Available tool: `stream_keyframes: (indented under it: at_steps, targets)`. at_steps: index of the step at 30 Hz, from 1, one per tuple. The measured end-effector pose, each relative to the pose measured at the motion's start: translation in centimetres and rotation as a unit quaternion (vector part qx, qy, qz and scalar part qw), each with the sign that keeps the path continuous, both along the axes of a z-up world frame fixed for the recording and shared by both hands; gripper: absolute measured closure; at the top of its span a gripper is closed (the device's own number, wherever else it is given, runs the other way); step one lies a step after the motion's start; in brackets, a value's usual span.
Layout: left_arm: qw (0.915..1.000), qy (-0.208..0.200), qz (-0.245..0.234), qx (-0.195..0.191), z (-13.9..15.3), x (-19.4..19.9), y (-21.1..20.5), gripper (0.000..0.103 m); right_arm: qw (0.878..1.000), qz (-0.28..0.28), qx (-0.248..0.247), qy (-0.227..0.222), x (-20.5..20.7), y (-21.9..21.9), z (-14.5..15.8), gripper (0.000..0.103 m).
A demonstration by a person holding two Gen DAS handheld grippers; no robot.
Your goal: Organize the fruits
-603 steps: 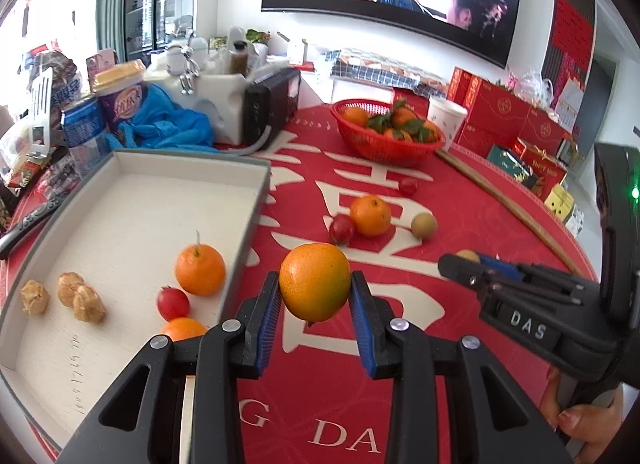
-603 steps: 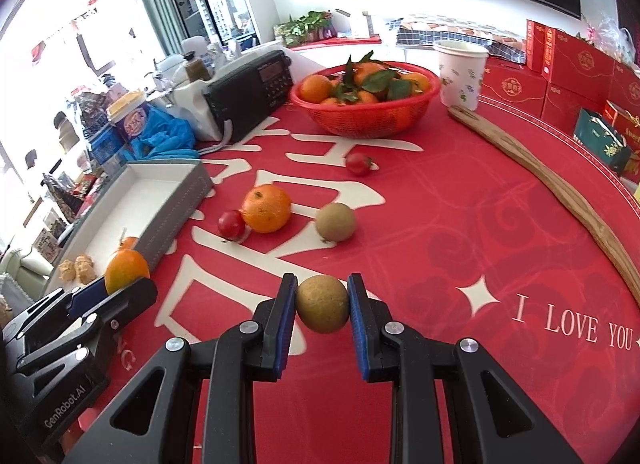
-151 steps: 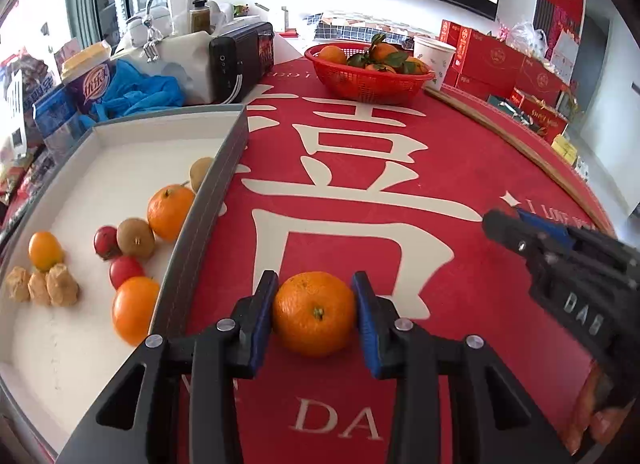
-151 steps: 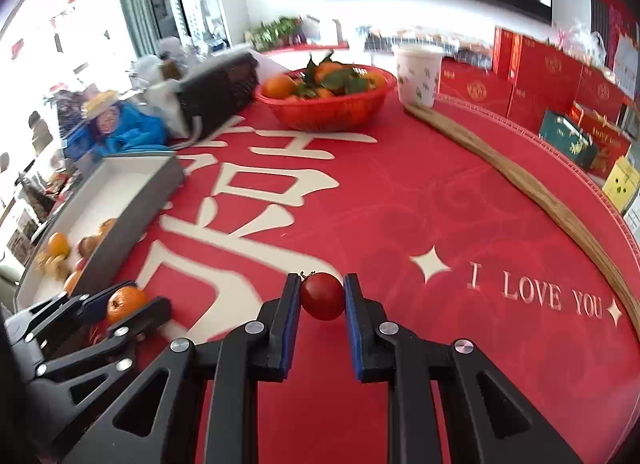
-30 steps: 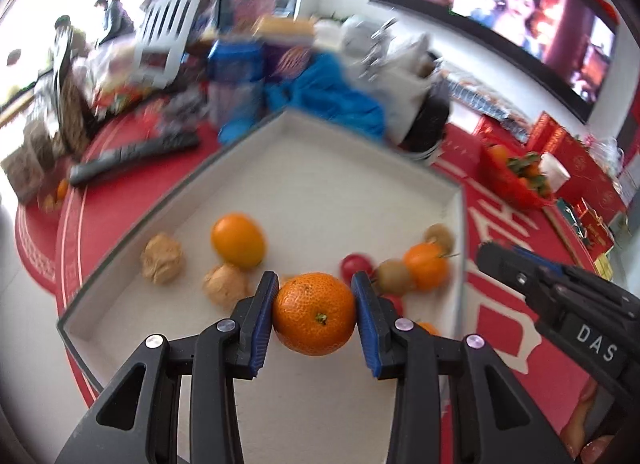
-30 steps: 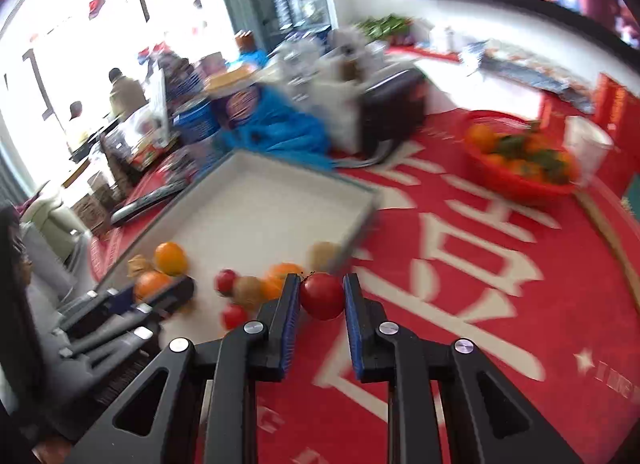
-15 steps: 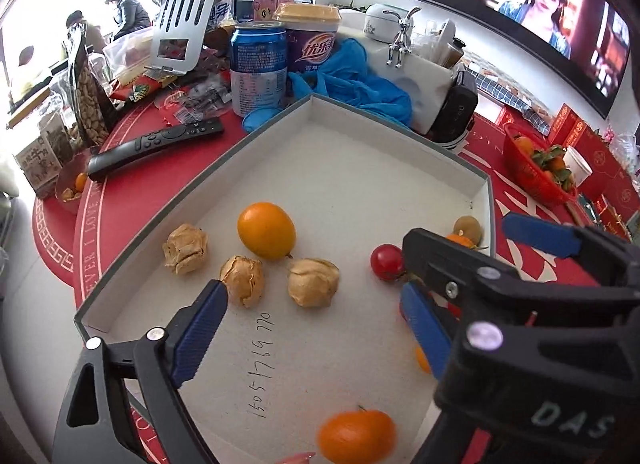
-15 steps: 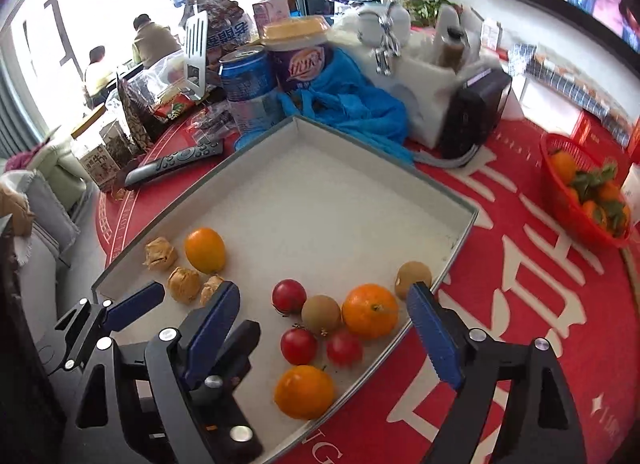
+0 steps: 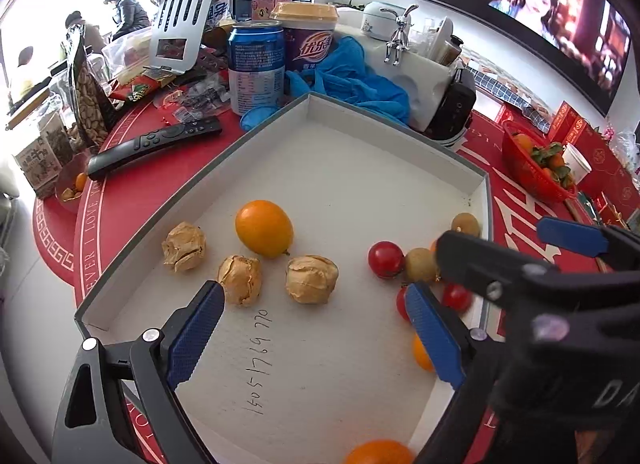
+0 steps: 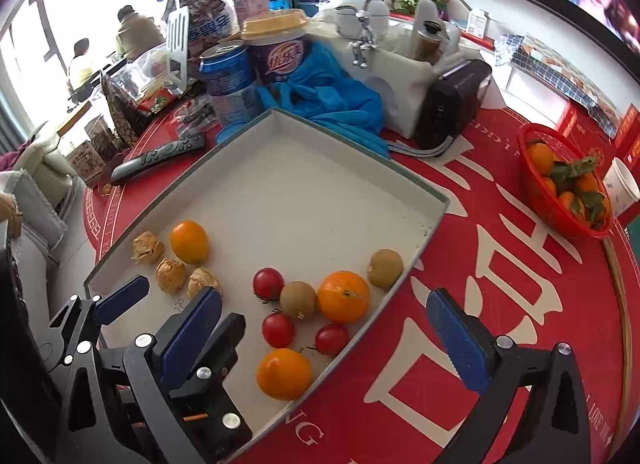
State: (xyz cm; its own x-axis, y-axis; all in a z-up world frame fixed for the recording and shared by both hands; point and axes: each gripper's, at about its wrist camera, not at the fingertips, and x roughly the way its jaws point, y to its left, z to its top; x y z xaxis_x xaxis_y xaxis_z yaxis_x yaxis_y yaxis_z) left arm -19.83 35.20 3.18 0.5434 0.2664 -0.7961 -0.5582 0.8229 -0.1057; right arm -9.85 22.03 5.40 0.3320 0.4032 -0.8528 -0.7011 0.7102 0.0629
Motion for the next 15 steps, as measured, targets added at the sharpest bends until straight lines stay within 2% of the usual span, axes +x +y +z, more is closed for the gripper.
stream_keyframes:
  at_steps: [15]
  targets:
    - [0.9992,0.011,0.001,0.037,0.11,0.07,-0.84,0.009,0.999,-0.007,-0.042,-0.014,-0.01,-0.28,-0.45,0.000]
